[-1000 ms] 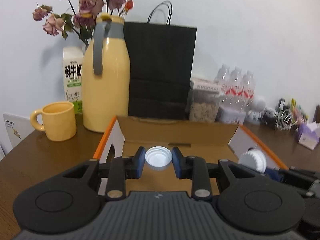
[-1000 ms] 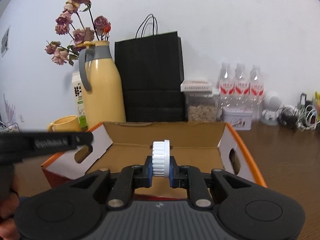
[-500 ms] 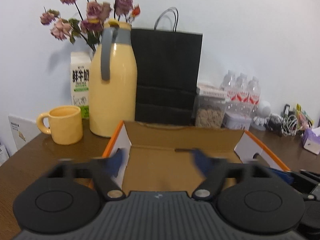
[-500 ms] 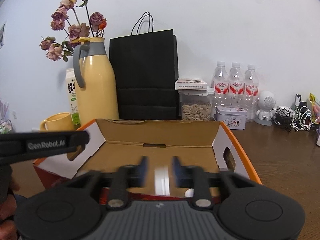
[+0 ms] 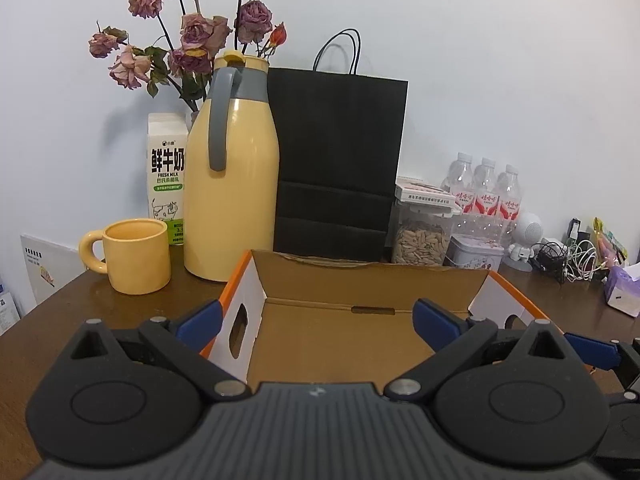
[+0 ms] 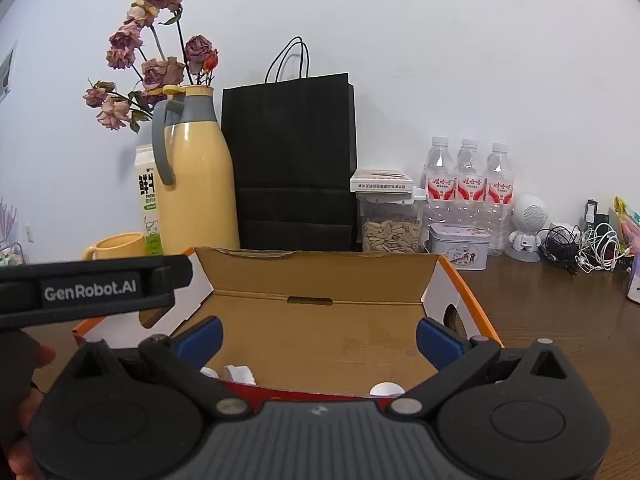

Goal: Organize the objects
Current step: 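Open both grippers to drop the caps into the box, then move both grippers back toward the navy case and clear container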

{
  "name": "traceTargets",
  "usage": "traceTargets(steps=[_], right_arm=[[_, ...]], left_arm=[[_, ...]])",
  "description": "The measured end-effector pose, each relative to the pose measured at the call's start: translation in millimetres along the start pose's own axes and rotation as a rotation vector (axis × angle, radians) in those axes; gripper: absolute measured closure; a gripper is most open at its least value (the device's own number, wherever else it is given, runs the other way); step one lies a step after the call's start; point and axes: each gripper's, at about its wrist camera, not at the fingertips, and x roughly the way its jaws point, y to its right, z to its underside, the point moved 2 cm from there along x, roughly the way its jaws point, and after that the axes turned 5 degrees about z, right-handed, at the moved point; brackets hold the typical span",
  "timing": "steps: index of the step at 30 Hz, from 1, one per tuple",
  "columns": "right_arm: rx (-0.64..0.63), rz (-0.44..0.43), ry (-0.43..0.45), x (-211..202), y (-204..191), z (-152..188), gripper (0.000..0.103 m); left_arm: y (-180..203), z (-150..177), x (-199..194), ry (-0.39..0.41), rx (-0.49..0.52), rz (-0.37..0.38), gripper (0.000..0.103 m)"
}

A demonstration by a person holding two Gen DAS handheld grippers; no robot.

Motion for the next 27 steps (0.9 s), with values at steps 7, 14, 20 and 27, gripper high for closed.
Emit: traceTargets(steps=[7,14,20,27], right_arm=[[-0.003,-0.014,0.015,-5.1,-0.1,-0.9,0.0],[-0.015,-0.016,0.018,-13.4,-0.6,-2.5,0.0],[-0.033,-0.017,0.022,-31.3,0.8,-6.1,0.0],[-0.049,-0.024,0.021,-60.6,4.8,-6.2,0.0]], left_arm=[[-2.6,-3.0,-5.1,0.002,-0.021,0.0,0.0],[-4.6,-10.7,-18.3,0.01,-0.032,0.005,0.0],[-12.0,-14.8,-35.4,0.011,-0.011,-0.015,0.0],[-24.4,-16.3,-62.4,-0.003,0.006,-0.036,0.0]])
